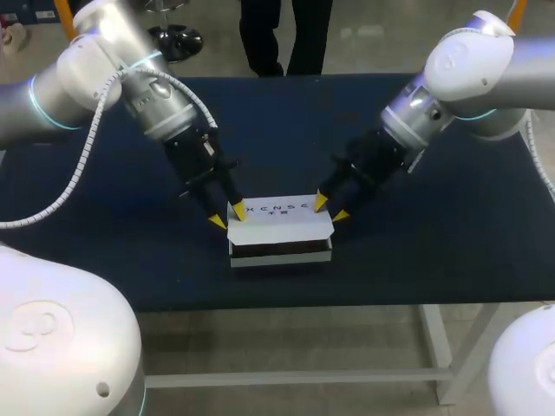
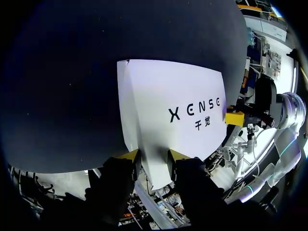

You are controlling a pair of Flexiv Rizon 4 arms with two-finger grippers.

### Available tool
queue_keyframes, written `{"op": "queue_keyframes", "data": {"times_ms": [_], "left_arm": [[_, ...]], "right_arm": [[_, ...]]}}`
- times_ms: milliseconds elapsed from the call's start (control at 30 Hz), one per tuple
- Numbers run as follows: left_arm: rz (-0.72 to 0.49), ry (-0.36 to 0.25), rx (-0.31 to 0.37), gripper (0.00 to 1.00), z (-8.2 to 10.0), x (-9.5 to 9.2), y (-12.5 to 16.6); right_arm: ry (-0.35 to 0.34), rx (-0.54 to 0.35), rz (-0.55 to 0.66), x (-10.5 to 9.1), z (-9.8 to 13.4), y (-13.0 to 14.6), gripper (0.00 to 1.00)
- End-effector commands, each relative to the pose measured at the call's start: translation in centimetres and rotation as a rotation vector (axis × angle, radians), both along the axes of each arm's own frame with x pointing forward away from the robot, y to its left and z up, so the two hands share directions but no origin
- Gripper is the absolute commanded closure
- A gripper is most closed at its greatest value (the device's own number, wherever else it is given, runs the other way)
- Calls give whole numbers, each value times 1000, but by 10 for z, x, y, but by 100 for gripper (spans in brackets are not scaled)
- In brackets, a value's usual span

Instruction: Assemble the packaging by folding the flat box into shape, placing the metal phone stand inside, and closing the box properly

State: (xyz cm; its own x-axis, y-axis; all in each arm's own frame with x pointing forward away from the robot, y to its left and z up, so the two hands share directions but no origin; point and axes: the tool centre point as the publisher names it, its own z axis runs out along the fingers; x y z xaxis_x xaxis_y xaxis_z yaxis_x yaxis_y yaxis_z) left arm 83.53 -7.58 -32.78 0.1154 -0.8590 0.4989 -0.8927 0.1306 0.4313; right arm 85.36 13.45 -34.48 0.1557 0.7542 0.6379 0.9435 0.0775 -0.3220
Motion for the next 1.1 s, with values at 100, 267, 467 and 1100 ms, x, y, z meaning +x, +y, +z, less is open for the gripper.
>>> {"op": "queue_keyframes", "data": {"times_ms": [100,267,467,1100], "left_arm": [[-6,25,7,63,2,3,-3],[-9,41,3,64,4,4,-2],[-9,62,3,64,5,4,-2],[-22,103,12,66,13,4,-3]], "right_arm": [[17,5,15,2,3,5,56],[28,11,21,2,4,6,56],[37,18,28,2,8,7,56],[73,39,53,6,14,8,56]]}}
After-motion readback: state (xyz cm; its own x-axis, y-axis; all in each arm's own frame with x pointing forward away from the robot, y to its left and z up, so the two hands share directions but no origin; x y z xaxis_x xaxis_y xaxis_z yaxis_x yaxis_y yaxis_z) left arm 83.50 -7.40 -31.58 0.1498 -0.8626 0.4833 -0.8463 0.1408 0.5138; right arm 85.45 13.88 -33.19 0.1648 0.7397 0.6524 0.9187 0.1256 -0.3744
